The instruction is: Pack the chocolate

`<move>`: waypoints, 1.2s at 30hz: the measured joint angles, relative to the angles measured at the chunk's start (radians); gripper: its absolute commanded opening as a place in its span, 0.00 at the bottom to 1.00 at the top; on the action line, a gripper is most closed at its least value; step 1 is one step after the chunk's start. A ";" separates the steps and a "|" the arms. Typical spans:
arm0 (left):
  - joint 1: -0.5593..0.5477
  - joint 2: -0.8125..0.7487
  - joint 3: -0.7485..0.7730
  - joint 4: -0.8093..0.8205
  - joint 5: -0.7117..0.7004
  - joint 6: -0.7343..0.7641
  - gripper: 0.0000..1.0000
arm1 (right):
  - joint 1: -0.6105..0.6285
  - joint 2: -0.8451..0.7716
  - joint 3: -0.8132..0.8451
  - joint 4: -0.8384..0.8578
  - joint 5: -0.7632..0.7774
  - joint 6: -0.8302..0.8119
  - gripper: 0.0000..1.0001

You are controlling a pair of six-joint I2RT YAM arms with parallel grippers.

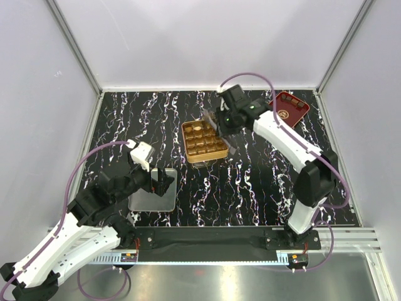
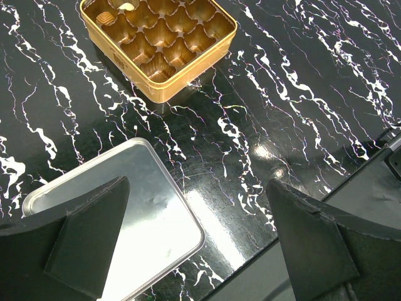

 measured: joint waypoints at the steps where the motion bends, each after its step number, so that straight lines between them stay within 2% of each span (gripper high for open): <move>1: 0.000 0.000 0.000 0.000 0.000 0.000 0.99 | 0.018 0.006 -0.007 0.000 0.002 0.003 0.38; 9: 0.000 0.000 0.000 0.000 -0.001 0.000 0.99 | 0.080 0.048 -0.051 0.009 0.037 0.017 0.38; 36: 0.000 0.000 0.000 0.000 -0.001 0.000 0.99 | 0.083 0.068 -0.090 0.022 0.098 0.023 0.43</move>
